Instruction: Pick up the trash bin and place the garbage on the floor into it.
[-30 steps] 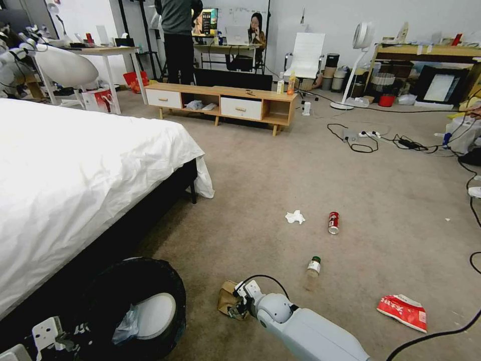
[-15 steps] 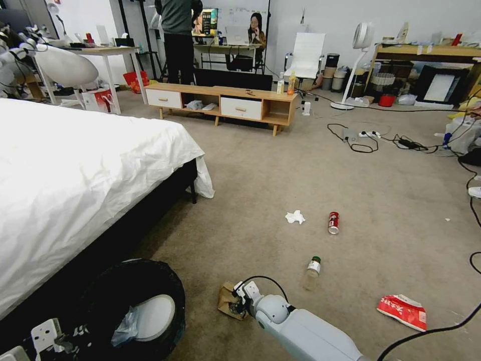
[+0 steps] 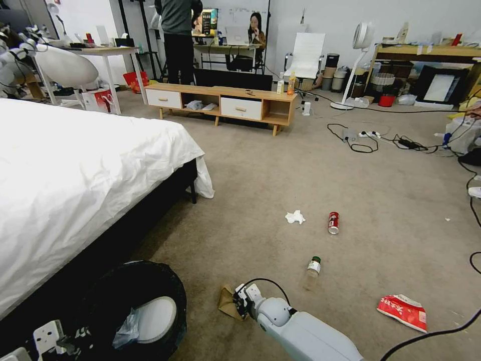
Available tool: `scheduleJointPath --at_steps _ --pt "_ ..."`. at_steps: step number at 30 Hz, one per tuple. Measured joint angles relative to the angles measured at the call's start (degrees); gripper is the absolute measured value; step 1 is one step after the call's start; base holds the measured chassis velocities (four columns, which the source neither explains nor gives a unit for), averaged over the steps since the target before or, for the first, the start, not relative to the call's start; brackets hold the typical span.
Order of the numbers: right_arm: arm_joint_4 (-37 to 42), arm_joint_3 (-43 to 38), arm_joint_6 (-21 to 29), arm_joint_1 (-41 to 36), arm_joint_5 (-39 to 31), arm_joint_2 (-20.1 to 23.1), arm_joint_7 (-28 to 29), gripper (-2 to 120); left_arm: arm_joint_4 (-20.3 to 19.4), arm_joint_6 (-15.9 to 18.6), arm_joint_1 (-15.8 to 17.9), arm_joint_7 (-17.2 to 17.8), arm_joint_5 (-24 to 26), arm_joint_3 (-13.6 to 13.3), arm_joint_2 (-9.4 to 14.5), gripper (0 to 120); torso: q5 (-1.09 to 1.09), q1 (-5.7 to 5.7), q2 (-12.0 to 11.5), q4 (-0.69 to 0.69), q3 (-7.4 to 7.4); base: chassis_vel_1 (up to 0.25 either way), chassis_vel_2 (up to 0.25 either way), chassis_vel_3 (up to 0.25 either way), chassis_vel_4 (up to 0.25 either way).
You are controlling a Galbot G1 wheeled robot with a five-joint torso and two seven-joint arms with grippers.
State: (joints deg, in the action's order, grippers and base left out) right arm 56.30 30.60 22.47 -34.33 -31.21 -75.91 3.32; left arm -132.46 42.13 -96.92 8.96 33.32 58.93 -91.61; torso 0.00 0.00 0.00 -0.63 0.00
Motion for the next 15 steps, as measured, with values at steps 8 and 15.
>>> scheduleJointPath --at_steps 8,15 --pt "2.78 -0.16 -1.48 -0.57 -1.62 1.01 0.01 0 0.44 -0.01 0.1 -0.18 -0.36 -0.18 0.0 2 0.0 0.0 0.0 0.01 0.0 0.0 0.0 0.0 0.0" --pt "8.2 -2.19 -2.73 -1.07 -4.04 3.4 0.55 0 0.3 -0.01 0.14 -0.19 -0.35 -0.31 0.31 2 0.01 0.0 0.0 0.02 0.0 0.0 0.0 0.0 0.0"
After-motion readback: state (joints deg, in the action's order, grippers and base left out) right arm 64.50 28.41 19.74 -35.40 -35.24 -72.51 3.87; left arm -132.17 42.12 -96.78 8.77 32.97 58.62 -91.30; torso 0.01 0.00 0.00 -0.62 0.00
